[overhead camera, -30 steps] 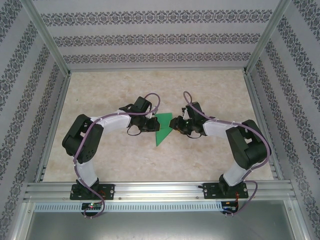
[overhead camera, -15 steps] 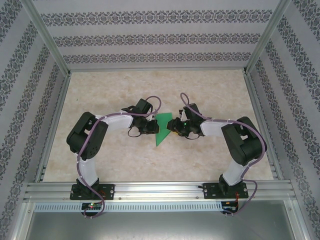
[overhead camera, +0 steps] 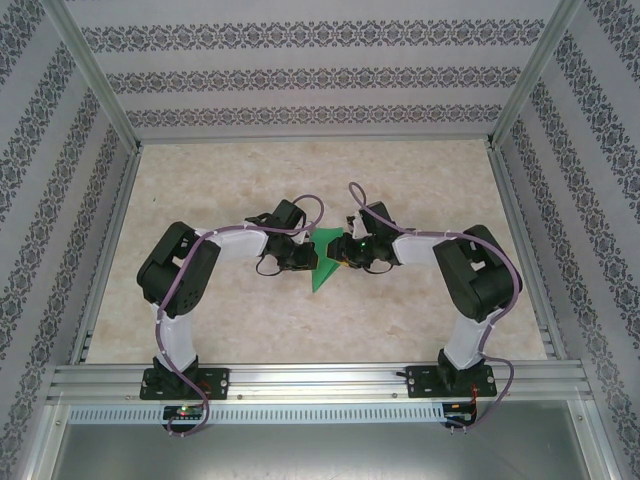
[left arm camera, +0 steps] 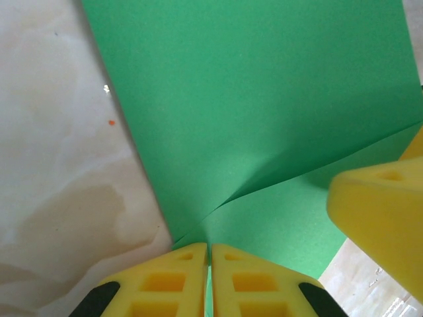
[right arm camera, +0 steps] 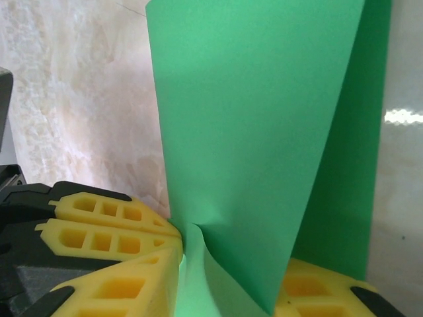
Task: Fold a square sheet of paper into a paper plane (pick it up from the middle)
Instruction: Fourth fold the wing at the center of the table.
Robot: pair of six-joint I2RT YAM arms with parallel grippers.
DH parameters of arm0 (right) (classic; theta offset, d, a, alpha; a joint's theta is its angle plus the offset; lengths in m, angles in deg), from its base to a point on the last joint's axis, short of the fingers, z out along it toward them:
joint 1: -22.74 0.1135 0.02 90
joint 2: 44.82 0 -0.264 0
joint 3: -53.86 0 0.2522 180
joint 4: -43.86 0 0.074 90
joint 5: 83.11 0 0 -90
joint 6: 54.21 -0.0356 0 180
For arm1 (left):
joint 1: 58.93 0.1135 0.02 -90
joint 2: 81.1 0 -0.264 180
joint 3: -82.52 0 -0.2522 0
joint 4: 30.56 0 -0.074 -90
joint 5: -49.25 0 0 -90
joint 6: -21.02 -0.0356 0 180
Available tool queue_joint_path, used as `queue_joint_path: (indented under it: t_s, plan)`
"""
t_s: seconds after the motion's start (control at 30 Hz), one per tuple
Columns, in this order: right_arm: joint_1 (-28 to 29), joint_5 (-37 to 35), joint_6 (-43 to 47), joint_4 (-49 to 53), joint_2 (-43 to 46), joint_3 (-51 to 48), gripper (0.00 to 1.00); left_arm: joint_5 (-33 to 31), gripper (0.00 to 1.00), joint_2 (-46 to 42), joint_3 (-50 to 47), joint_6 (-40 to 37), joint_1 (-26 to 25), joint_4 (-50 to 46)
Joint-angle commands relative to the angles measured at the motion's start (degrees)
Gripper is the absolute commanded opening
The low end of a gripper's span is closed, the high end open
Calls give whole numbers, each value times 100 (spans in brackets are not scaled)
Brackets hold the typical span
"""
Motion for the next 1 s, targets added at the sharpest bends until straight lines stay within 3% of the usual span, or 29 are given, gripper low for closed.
queue_joint_path:
  t_s: [0.0,0.17,0.43,0.6,0.97]
  plan:
    - [57,219,418,146,-167,222,31,-121,13,-58,42,-172,31,-150]
    - [77,412,651,277,-283,349,31,-190,15,-276,-19,-146,32,-81]
    - [94,362,726,462,-371,430,19,-321,20,-630,-84,-163,31,-160]
    - [146,122,204,155,-146,217,13,-383,28,-1182,-380,-248,-46,-42]
    - [713,-1308,-1795,-517,616,-540,8,-1869,41,-2360,-1441,-490,-925,85]
